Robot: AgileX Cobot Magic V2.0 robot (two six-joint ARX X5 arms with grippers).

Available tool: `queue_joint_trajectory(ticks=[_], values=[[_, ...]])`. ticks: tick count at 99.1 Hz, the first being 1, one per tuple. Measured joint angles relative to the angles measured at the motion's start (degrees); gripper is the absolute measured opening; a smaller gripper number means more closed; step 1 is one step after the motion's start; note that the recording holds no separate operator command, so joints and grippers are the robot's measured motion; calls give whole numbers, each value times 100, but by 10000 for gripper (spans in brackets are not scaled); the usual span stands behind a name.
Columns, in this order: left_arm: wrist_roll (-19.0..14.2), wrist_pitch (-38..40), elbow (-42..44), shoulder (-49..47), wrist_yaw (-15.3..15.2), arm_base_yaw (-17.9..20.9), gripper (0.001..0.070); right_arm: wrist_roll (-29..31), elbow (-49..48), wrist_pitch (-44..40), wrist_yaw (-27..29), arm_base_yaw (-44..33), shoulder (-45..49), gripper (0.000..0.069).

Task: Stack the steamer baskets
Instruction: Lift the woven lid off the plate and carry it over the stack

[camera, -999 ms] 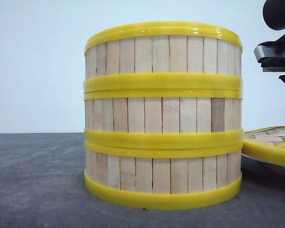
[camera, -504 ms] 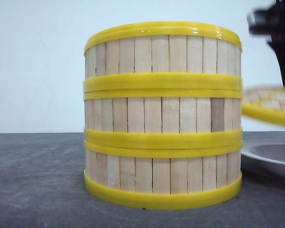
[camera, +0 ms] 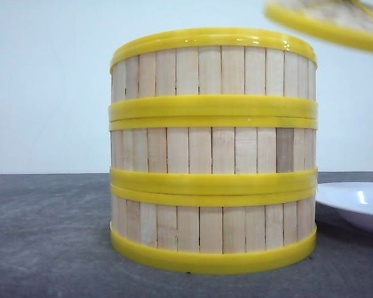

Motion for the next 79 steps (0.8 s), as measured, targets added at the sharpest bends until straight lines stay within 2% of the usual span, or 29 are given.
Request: queue_joint_trajectory(ticks=[42,79], values=[[0,11,0,146,0,0,590,39,7,-140,-127,1506,699,55],[0,-98,0,146,0,0,590,57,7,-140,-247,2059,1563,52]])
